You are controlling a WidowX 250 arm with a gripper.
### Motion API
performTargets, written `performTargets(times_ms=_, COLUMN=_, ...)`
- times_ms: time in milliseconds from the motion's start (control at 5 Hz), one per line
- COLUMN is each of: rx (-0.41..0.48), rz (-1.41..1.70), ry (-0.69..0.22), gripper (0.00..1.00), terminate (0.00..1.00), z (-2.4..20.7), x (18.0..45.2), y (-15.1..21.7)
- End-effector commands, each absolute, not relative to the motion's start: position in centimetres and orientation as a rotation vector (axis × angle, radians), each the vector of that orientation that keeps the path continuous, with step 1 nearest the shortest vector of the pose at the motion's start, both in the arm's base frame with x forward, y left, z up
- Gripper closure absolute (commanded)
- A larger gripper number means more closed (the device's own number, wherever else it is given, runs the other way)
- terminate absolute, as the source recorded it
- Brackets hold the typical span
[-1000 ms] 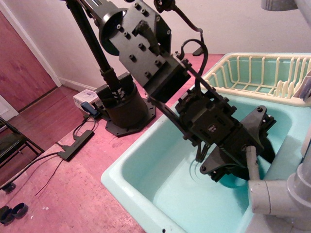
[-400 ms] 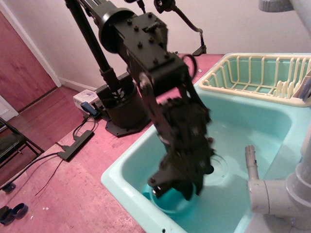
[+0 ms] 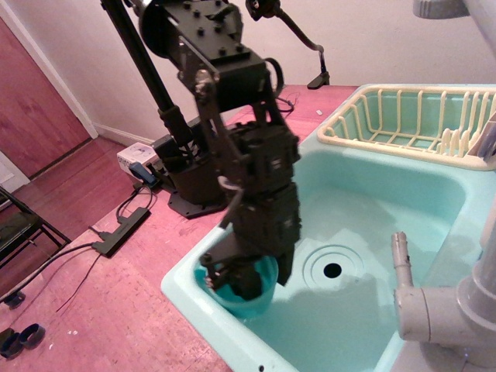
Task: Flip cup upright
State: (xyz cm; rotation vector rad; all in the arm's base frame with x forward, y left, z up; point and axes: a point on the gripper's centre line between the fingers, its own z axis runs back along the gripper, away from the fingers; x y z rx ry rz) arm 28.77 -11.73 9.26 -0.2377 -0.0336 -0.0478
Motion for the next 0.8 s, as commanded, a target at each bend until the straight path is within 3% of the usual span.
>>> performTargets(times_ms=0, rx=-0.141, rz=-0.188, ry=-0.077, gripper=0.0, terminate=0.0, z=13.98, x=30.55, y=-9.48)
performTargets(times_ms=400, rx=-0.141, rz=-0.188, ry=-0.077, gripper=0.0, terminate=0.0, z=13.98, x=30.55, y=-9.48)
performTargets(times_ms=600, rx=-0.141, rz=-0.188, ry=-0.077, gripper=0.0, terminate=1.0, z=13.98, x=30.55, y=-9.48)
